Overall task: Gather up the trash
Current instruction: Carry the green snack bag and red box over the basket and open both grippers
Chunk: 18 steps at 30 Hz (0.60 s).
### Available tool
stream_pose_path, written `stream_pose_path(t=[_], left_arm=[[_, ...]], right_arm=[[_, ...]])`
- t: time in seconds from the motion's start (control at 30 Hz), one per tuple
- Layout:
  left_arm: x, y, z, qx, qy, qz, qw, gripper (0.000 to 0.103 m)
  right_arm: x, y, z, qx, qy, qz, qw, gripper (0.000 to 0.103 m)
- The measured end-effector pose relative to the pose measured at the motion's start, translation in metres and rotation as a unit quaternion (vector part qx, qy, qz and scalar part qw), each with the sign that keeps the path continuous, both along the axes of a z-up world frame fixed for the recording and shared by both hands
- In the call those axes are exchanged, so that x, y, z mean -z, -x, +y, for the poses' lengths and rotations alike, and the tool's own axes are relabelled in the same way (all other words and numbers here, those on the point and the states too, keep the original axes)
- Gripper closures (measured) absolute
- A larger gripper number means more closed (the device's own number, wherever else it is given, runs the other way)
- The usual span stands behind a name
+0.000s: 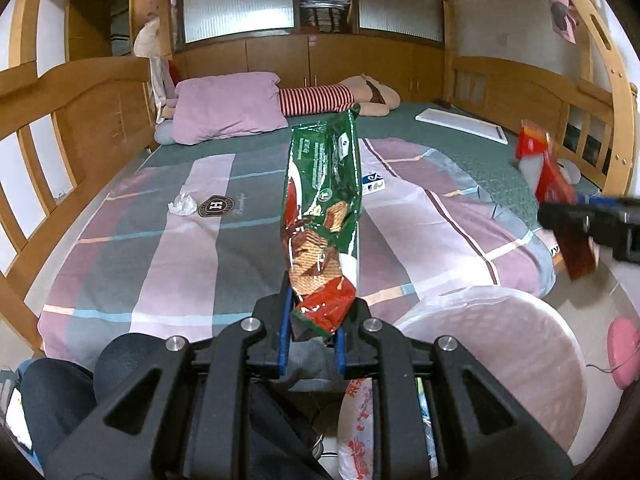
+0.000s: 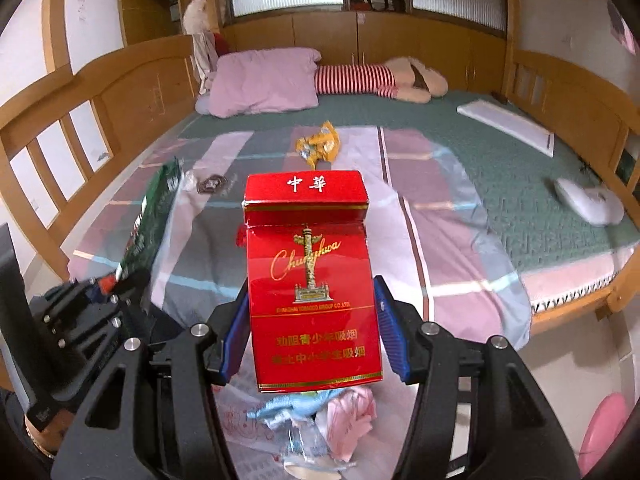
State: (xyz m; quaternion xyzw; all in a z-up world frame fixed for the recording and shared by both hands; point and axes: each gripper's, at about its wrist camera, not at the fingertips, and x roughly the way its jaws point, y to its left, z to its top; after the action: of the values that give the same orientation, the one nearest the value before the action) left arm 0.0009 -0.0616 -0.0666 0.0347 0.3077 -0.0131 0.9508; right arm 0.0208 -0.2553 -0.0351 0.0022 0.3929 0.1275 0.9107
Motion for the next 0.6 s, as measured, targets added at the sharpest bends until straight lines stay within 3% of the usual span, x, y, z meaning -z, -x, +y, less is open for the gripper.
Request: stream_pose_path(t=[0.13, 0.27, 0.3, 0.4, 0.6], left_arm=[[0.002, 0.0, -0.003, 0.003, 0.0, 0.005, 1.0, 0.085], [0.005, -0.003, -0.006, 0.011, 0.001, 0.015, 0.9998, 0.086], [0.006, -0.003, -0.007, 0.014, 0.001, 0.018, 0.9997, 0.086], [0.009, -0.004, -0.011, 0.019, -0.001, 0.022, 0.9996, 0.086], [0.012, -0.005, -0.014, 0.034, 0.002, 0.026, 0.9991, 0.086]], right_arm=[[0.038, 0.007, -0.006, 0.009, 0.038, 0.053, 0.998, 0.046], [0.063, 0.005, -0.011, 0.012, 0.046, 0.114, 0.992, 0.044], [0.064, 0.003, -0.015, 0.022, 0.039, 0.118, 0.992, 0.038], [0.058, 0.001, -0.022, 0.038, 0.003, 0.117, 0.992, 0.025], [0.033, 0.009, -0.045, 0.096, -0.022, 0.061, 0.993, 0.024]])
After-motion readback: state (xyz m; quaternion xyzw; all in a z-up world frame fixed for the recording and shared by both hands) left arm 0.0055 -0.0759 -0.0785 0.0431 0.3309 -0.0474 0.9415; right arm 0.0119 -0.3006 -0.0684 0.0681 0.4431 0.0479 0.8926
